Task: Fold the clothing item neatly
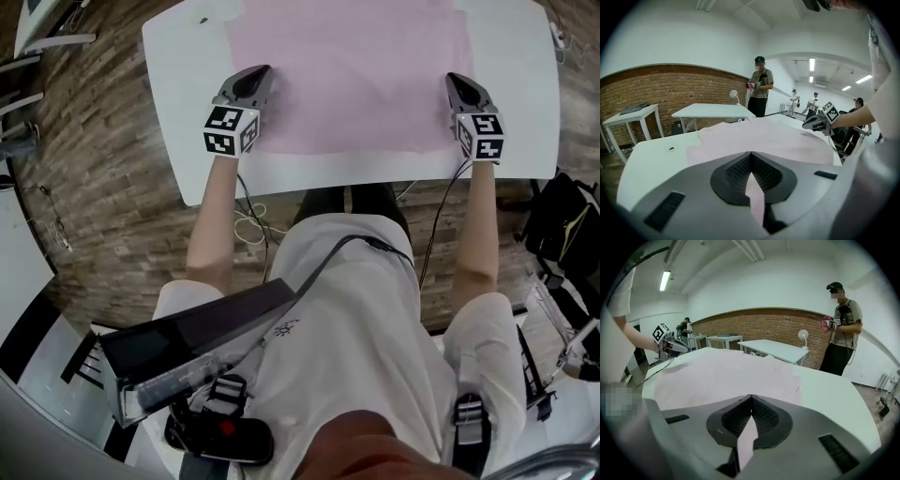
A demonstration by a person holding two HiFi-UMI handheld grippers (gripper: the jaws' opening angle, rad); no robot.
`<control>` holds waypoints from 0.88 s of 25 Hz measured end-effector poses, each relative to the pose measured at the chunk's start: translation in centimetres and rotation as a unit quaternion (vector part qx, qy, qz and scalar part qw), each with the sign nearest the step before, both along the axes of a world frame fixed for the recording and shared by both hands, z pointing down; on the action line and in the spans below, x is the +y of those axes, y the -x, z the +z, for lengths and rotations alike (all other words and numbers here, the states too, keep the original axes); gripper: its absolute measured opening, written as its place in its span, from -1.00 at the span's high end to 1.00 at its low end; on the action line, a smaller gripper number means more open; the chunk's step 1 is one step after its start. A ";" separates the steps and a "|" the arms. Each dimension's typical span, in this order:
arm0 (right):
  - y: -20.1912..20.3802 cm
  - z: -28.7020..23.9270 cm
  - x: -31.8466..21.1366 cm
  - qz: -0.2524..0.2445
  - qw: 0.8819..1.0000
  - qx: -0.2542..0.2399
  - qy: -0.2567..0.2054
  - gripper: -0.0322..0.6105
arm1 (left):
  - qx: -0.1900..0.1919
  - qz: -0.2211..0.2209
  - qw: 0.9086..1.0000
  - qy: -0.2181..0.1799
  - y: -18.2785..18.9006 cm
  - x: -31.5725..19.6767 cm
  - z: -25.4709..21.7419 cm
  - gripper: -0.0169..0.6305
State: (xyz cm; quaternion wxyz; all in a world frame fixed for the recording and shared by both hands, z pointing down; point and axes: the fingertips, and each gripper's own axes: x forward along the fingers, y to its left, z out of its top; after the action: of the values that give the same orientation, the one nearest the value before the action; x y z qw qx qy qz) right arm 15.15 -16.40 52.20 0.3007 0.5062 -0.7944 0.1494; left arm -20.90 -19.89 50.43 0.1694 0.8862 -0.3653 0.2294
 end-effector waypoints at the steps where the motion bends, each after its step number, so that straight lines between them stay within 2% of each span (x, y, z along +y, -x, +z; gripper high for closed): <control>1: 0.2 0.0 1.1 0.001 1.000 0.000 0.001 0.89 | 0.002 0.007 1.000 -0.003 -0.5 0.7 -0.2 0.94; 9: 0.8 0.7 8.5 -0.004 1.000 0.009 0.016 0.89 | -0.008 0.059 0.998 -0.012 -3.6 7.3 -0.3 0.94; 13: 0.8 1.6 11.9 -0.047 0.998 0.029 0.025 0.89 | -0.041 0.091 0.995 -0.008 -5.0 11.4 1.1 0.94; 16: 1.3 1.8 13.8 -0.079 0.996 0.034 0.026 0.89 | -0.061 0.098 0.993 0.000 -5.5 14.0 2.2 0.92; 22: 1.6 1.5 15.5 -0.133 0.991 0.026 0.015 0.89 | -0.125 0.102 0.987 0.011 -6.0 17.8 4.0 0.67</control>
State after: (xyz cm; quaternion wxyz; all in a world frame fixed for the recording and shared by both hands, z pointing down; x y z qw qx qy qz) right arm 13.50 -0.86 53.69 0.3461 0.3951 -0.8443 0.1062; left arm -14.85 -2.12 54.47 0.1075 0.8813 -0.2884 0.3587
